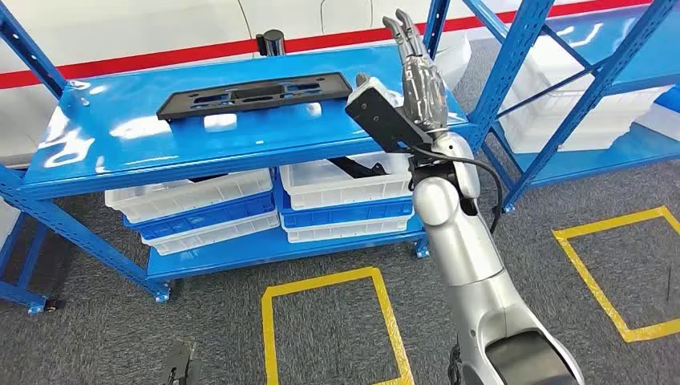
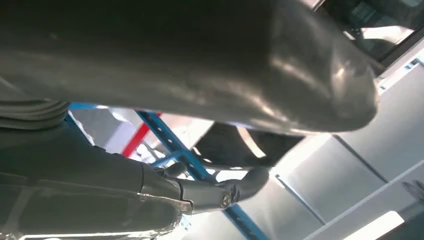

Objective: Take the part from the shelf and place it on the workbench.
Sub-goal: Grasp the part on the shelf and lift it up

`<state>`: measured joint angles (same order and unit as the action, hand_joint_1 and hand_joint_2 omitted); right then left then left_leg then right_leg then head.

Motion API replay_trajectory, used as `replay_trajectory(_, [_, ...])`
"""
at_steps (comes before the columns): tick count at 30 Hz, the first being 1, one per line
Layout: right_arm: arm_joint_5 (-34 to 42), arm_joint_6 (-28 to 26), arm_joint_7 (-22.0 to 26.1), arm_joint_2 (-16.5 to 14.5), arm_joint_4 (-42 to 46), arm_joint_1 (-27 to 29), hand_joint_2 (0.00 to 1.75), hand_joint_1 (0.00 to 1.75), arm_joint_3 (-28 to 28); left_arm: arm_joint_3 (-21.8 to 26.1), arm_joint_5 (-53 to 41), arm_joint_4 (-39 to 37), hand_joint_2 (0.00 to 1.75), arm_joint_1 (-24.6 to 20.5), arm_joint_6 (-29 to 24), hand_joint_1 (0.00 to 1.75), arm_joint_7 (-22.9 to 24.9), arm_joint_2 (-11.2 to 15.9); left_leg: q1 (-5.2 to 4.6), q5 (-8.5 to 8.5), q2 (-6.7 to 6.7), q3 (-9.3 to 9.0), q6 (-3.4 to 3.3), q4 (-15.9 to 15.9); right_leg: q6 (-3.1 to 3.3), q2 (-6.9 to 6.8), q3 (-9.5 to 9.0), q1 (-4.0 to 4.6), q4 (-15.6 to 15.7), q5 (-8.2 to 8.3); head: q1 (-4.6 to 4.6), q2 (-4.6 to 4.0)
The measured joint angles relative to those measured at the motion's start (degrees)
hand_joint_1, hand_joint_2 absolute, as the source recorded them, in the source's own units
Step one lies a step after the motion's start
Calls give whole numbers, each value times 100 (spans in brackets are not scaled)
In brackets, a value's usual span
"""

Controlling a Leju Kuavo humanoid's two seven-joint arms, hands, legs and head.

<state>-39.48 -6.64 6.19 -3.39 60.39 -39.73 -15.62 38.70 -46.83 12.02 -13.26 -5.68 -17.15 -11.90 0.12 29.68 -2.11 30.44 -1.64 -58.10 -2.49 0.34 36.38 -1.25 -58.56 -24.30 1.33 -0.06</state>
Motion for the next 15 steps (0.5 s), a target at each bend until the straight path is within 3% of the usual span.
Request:
replay_trajectory(2, [9,1,-1,6,16,-22,0,0,2,41,37,0,0,-13,-22,0,3,20,4,2,53,99,30,-202,33,2,-48,-19,7,-24,-3,-1])
replay_trajectory(3, [18,1,-1,13,27,-40,0,0,2,83,79,0,0,-24,-50,0,5,39,11,43,92,250,62,-466,68,1,-96,-36,11,-50,-5,-1])
replay_trajectory(6, [44,11,-4,33,35,-59,0,0,1,234,229,0,0,-30,-136,0,12,94,26,361,169,1003,141,-1531,181,-10,-216,-26,15,-156,-7,0])
replay_trajectory(7, [52,15,-5,39,34,-58,0,0,1,287,267,0,0,-23,-167,0,15,112,28,400,173,1198,146,-1692,197,-9,-261,-19,15,-196,-9,0])
replay_trajectory(8, [63,18,-7,44,32,-60,0,0,1,335,297,0,0,-18,-200,0,20,129,30,316,174,1291,139,-1650,201,-7,-317,-14,15,-239,-8,-1])
replay_trajectory(9, [75,17,-7,48,28,-69,0,0,1,378,320,0,0,-16,-239,0,24,148,30,98,175,1272,119,-1398,198,-5,-382,-10,16,-285,-8,-1])
replay_trajectory(11, [107,17,-4,51,4,-123,0,0,1,447,347,0,0,-18,-310,0,41,185,13,-494,191,1036,52,-595,174,-3,-507,0,21,-379,-7,0])
replay_trajectory(12, [123,16,-1,54,-20,-169,0,0,1,479,356,-1,0,-19,-340,0,55,203,-3,-647,202,933,22,-288,152,0,-543,14,26,-417,-7,0])
replay_trajectory(13, [140,16,1,58,-47,-216,0,0,1,506,360,-1,0,-19,-362,0,71,216,-24,-725,209,875,-5,-110,122,2,-564,28,36,-447,-7,1])
replay_trajectory(15, [159,13,4,67,-91,-278,0,0,1,551,365,-2,0,-15,-397,0,92,231,-47,-701,204,839,-48,-36,58,3,-602,54,38,-471,-7,0])
